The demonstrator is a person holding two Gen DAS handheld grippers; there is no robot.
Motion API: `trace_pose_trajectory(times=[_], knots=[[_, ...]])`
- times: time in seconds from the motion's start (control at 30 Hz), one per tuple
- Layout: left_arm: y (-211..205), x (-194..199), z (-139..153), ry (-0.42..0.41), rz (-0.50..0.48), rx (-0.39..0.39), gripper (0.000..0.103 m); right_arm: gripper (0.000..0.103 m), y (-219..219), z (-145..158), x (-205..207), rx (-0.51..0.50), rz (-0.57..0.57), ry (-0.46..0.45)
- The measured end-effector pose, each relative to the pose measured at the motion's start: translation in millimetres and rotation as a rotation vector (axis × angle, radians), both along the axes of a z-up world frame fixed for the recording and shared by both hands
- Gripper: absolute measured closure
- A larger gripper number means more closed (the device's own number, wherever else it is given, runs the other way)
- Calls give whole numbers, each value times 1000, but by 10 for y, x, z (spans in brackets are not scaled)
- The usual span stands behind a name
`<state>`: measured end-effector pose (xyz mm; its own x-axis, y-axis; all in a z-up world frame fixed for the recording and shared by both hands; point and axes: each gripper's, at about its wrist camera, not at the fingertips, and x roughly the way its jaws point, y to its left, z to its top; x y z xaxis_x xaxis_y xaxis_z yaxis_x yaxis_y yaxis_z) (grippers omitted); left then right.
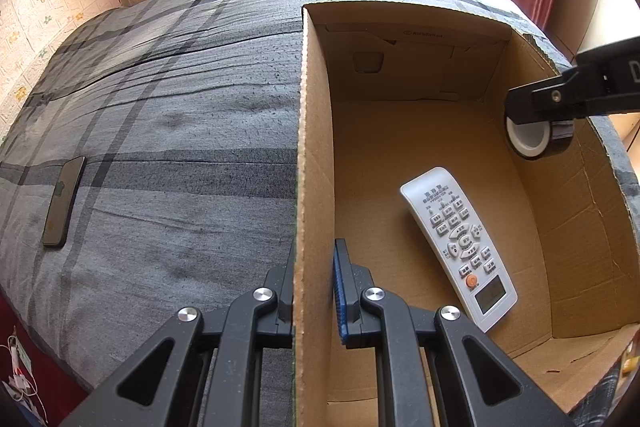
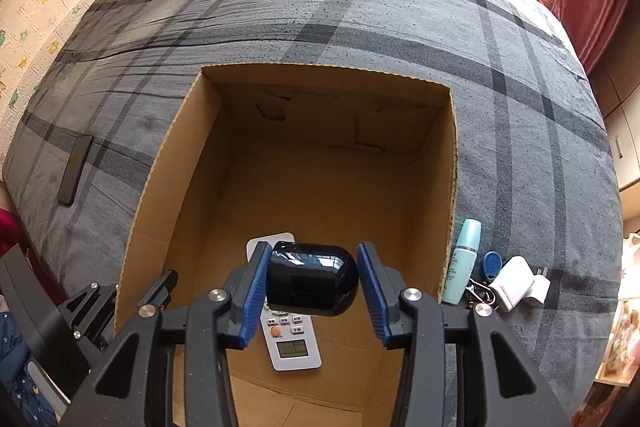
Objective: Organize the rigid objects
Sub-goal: 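Carry the black object into the box with the right gripper and release it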
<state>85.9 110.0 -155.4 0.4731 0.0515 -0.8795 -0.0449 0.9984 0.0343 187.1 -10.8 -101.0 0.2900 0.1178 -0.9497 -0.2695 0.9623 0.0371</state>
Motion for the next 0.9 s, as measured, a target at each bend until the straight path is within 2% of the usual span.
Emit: trace_pose_trajectory(times=[0.5, 0.9], knots=[[5, 4, -3, 2, 0, -1, 89, 56, 154, -657, 439, -88, -56, 95], [4, 0, -4, 2, 0, 4, 89, 55, 149, -716, 478, -75, -62, 101]])
